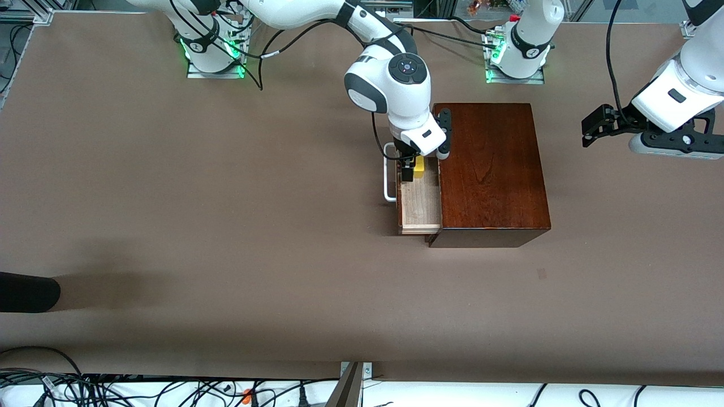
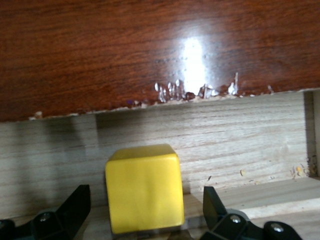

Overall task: Open drawer, take yellow block, close drawer
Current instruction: 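Lower the right gripper into the drawer and grasp the yellow cube, then lift the yellow cube out with the right gripper while the left gripper approaches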

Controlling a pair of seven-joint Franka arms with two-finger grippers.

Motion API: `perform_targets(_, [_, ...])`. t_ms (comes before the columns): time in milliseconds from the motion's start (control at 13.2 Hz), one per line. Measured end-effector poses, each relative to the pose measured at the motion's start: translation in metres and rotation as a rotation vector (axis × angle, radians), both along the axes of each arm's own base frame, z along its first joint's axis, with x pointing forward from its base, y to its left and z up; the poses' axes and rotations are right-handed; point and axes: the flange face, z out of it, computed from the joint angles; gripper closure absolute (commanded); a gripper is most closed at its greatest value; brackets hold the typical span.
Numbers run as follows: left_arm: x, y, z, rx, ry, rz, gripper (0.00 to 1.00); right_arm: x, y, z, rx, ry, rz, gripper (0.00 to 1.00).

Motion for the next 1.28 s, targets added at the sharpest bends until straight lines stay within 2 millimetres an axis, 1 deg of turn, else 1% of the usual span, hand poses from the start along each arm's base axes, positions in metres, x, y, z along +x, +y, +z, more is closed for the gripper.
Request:
perform_targets(75, [0.000, 0.000, 0.000, 0.000, -0.001, 0.000, 0.00, 0.000, 0.000, 0.000, 0.000, 0.000, 0.001, 0.34])
perform_targets(151, [0.000, 0.000, 0.000, 0.000, -0.002, -0.001, 0.00, -0.001, 0.001, 0.000, 0.000, 0.000, 0.001, 0.56])
perform_targets(226, [0.000, -0.001, 0.001, 0.000, -0.002, -0.001, 0.00, -0.001, 0.001, 0.001, 0.000, 0.000, 0.001, 0.84])
perform_targets(302, [0.000, -0.001, 0.001, 0.000, -0.002, -0.002, 0.00, 0.000, 0.001, 0.001, 0.001, -0.001, 0.001, 0.99])
perform_targets(377, [0.000, -0.001, 0.001, 0.000, -0.002, -0.002, 0.00, 0.000, 0.001, 0.002, 0.001, -0.002, 0.001, 1.00])
perform_targets(755, [0.000, -0.001, 0.001, 0.000, -0.002, -0.002, 0.00, 0.003, 0.000, 0.006, 0.002, -0.010, -0.002, 1.00])
perform_targets(830, [0.000, -0.001, 0.001, 0.000, -0.002, -0.003, 0.00, 0.003, 0.000, 0.008, -0.002, -0.008, -0.003, 1.00])
perform_targets(906, [0.000, -0.001, 0.001, 0.000, -0.002, -0.003, 0.00, 0.004, 0.000, 0.016, -0.006, -0.007, -0.006, 1.00])
perform_targets(981, [0.000, -0.001, 0.000, 0.000, -0.002, -0.003, 0.00, 0.006, 0.000, 0.030, -0.012, -0.003, -0.013, 1.00])
perform_targets(1057, [0.000, -0.002, 0.000, 0.000, -0.002, -0.003, 0.00, 0.008, -0.001, 0.050, -0.021, 0.002, -0.029, 1.00])
perform_targets(1208, [0.000, -0.002, 0.000, 0.000, -0.001, -0.003, 0.00, 0.010, -0.011, 0.103, -0.022, 0.010, -0.072, 1.00])
perform_targets(1283, [0.000, -0.002, 0.000, 0.000, -0.001, -0.003, 0.00, 0.014, -0.022, 0.132, -0.015, 0.013, -0.097, 1.00])
